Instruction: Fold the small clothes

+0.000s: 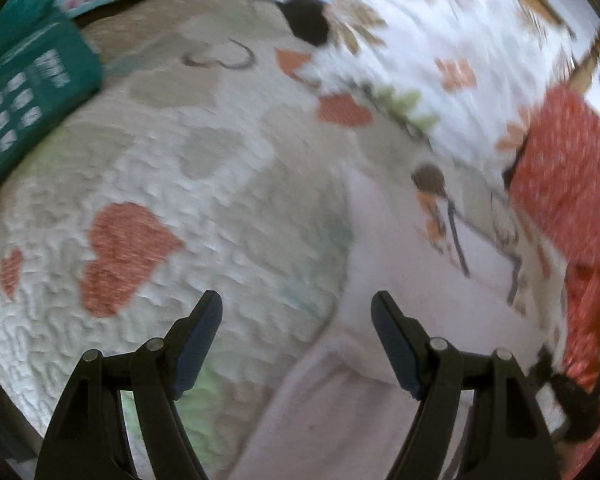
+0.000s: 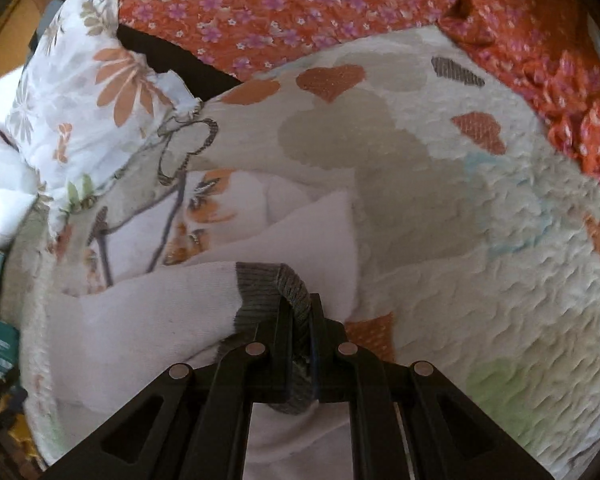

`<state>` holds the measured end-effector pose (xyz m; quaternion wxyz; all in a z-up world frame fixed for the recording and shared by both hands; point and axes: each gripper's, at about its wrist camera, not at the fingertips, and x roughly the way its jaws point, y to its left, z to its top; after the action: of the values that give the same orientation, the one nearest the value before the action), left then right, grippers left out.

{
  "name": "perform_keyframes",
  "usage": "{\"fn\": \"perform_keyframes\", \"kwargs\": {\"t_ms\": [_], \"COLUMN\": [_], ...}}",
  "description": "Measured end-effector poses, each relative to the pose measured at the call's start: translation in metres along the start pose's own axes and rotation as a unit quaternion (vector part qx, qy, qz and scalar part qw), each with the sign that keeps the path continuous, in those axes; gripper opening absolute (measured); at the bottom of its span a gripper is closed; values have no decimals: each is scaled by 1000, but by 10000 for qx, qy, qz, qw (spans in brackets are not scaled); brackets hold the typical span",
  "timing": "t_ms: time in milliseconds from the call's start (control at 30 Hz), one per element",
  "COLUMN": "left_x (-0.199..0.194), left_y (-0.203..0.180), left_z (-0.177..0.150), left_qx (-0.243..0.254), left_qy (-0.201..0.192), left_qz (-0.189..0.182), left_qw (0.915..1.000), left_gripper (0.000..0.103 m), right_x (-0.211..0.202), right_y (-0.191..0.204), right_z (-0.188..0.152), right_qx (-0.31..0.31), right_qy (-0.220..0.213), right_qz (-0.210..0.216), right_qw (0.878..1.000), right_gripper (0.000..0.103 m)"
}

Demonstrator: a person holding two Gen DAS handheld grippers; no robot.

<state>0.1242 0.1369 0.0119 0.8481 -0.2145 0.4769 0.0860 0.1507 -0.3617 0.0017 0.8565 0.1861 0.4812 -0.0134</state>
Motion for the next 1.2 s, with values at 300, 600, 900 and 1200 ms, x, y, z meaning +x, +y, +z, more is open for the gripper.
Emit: {"fn": "perform_keyframes", "kwargs": {"t_ms": [300,600,900,1200], "left_x": [47,34,8,11], "left_y": [-17,-1,38,65], "left_z": [-15,-11,-2,-43], "left_qx": [510,410,85,362], "left_qy": [639,379,28,366], "left_qz": [624,826,632,-174], "left_qw": [9947,9950,9980,9985], "left_gripper": [76,76,76,73], "right_x": [-44,-48,-37,-93], "right_y": [20,-3,18,-38], "right_z": [0,-13,-58,-102], "right_qx": [-392,-215,-495,-377], "right_qy": [-526,-548,37,-515], "right_qz": [223,251,1039,409], "right_qw": [9976,9979,9934,9971], "right_gripper": [12,40,40,43]}}
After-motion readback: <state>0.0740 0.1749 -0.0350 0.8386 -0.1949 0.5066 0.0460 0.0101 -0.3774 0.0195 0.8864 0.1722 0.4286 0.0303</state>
